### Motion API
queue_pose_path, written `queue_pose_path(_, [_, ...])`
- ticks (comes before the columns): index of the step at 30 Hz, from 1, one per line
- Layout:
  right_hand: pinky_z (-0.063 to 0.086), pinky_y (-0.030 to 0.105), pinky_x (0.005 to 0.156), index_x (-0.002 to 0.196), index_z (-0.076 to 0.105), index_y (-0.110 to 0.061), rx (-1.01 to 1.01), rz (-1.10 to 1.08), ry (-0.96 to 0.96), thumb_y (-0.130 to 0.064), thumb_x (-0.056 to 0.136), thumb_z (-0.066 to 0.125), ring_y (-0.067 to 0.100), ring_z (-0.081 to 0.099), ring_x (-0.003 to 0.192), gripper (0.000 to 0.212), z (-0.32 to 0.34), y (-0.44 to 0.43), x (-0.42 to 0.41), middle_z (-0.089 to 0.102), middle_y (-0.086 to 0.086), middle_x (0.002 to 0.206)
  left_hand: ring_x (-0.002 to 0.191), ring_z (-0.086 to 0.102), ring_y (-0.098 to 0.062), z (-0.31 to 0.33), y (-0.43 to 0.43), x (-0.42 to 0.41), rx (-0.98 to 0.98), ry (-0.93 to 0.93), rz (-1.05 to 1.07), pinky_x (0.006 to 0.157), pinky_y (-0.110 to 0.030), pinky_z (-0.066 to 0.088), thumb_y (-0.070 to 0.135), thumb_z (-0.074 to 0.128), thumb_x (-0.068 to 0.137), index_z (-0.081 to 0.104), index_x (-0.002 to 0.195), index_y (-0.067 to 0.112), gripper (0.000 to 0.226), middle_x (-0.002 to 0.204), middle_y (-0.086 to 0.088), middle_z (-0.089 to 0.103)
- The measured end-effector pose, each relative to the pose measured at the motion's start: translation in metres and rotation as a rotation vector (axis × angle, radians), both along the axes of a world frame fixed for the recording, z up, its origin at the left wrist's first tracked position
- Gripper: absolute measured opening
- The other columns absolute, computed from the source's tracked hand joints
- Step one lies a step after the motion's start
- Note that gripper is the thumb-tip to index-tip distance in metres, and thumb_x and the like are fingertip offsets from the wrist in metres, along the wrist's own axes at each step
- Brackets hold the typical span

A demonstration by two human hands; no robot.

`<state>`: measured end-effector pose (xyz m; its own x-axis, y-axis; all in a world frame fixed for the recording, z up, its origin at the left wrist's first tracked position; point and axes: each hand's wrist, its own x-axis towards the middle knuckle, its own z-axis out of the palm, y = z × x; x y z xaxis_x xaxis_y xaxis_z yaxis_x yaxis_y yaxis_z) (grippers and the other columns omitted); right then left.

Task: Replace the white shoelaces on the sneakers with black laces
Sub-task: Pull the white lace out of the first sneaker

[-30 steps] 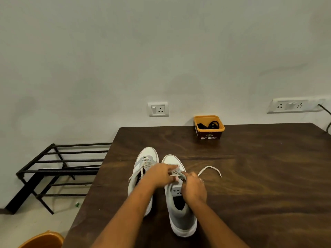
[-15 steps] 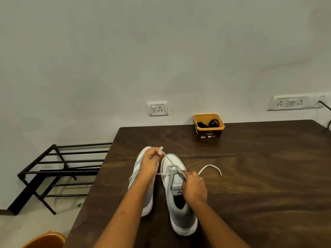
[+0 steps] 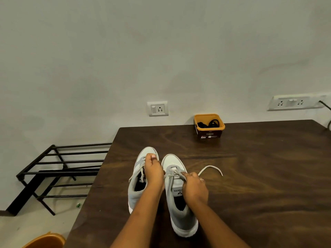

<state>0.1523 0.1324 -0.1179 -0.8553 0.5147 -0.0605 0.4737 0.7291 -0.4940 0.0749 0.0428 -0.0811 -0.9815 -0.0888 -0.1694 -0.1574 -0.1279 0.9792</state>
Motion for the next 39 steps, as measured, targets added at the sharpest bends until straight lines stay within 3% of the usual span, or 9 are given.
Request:
queue_pose_path(5, [0.047, 0.033, 0.090, 0.136, 0.047, -0.038, -0.001, -0.011, -0.006, -0.017, 0.099, 0.037, 0.023, 0.050, 0.113, 0.044, 0.000, -0.001, 0.001, 0.049, -0.002, 0.128, 0.060, 0.035, -0.017, -0.006, 0.003, -0.008, -0.234, 0.104, -0.033, 0.061, -0.032, 0.033, 0.015, 0.035, 0.100, 0.048, 0.070, 0.028, 0.035, 0.066, -0.002, 0.042])
queue_pose_path(9, [0.046, 0.034, 0.088, 0.133, 0.050, -0.039, -0.009, -0.007, -0.006, -0.019, 0.099, 0.035, 0.024, 0.051, 0.113, 0.041, 0.001, -0.001, 0.002, 0.050, -0.001, 0.127, 0.078, 0.059, -0.022, 0.003, 0.007, -0.003, -0.928, 0.442, -0.543, 0.070, -0.031, 0.044, 0.007, 0.042, 0.091, 0.062, 0.088, 0.015, 0.021, 0.085, -0.007, 0.065])
queue_pose_path(11, [0.046, 0.034, 0.087, 0.130, 0.052, -0.039, -0.023, -0.004, 0.011, -0.020, 0.098, 0.037, 0.024, 0.051, 0.113, 0.040, 0.001, -0.001, 0.003, 0.050, 0.000, 0.126, 0.097, 0.060, -0.027, 0.004, 0.011, -0.003, -1.249, 0.464, -0.736, 0.078, -0.032, 0.046, 0.015, 0.049, 0.088, 0.065, 0.098, 0.013, 0.019, 0.101, -0.010, 0.066])
queue_pose_path(13, [0.046, 0.034, 0.088, 0.129, 0.053, -0.038, -0.034, -0.013, 0.023, -0.022, 0.098, 0.039, 0.024, 0.051, 0.114, 0.038, 0.001, 0.000, 0.005, 0.051, 0.000, 0.126, 0.101, 0.061, -0.027, 0.002, 0.010, -0.003, -1.437, 0.438, -0.835, 0.080, -0.031, 0.048, 0.023, 0.057, 0.084, 0.066, 0.099, 0.013, 0.020, 0.104, -0.009, 0.066])
queue_pose_path(19, [0.047, 0.034, 0.086, 0.128, 0.053, -0.039, -0.021, -0.044, 0.027, -0.021, 0.099, 0.037, 0.023, 0.052, 0.111, 0.038, -0.002, -0.001, 0.003, 0.052, -0.002, 0.125, 0.098, 0.060, -0.027, 0.002, -0.007, 0.004, -1.121, 0.422, -0.718, 0.077, -0.030, 0.044, 0.015, 0.047, 0.092, 0.070, 0.096, 0.012, 0.023, 0.102, -0.011, 0.069])
queue_pose_path(24, [0.047, 0.033, 0.084, 0.125, 0.054, -0.038, -0.061, -0.099, 0.101, -0.025, 0.097, 0.043, 0.023, 0.056, 0.109, 0.033, -0.004, 0.000, 0.004, 0.056, -0.004, 0.121, 0.100, 0.059, -0.029, -0.002, 0.002, 0.009, -1.277, 0.456, -0.756, 0.080, -0.036, 0.046, 0.028, 0.055, 0.089, 0.057, 0.106, 0.013, 0.023, 0.107, -0.010, 0.065])
queue_pose_path(30, [0.039, 0.028, 0.069, 0.104, 0.061, -0.030, -0.095, -0.149, 0.262, -0.029, 0.094, 0.051, 0.019, 0.059, 0.098, 0.014, -0.010, -0.001, 0.007, 0.063, -0.007, 0.107, 0.099, 0.062, -0.026, -0.008, 0.008, 0.010, -1.215, 0.378, -0.608, 0.079, -0.033, 0.048, 0.025, 0.056, 0.087, 0.068, 0.100, 0.018, 0.019, 0.103, -0.008, 0.069])
queue_pose_path(35, [0.045, 0.026, 0.075, 0.097, 0.069, -0.021, -0.334, -0.160, 0.393, -0.019, 0.090, 0.062, 0.018, 0.060, 0.095, 0.010, -0.023, 0.007, -0.001, 0.065, -0.002, 0.101, 0.092, 0.063, -0.023, -0.016, 0.010, 0.012, -1.025, 0.250, -0.564, 0.071, -0.028, 0.046, 0.024, 0.058, 0.084, 0.070, 0.086, 0.023, 0.012, 0.094, -0.003, 0.070])
queue_pose_path(39, [0.046, 0.012, 0.067, 0.088, 0.070, -0.014, -0.614, -0.191, 0.513, -0.008, 0.085, 0.068, 0.020, 0.065, 0.089, 0.007, -0.032, 0.008, -0.007, 0.069, 0.005, 0.093, 0.088, 0.063, -0.024, -0.020, 0.010, 0.013, -0.890, 0.177, -0.567, 0.074, -0.031, 0.050, 0.023, 0.059, 0.082, 0.069, 0.082, 0.023, 0.010, 0.090, -0.003, 0.071])
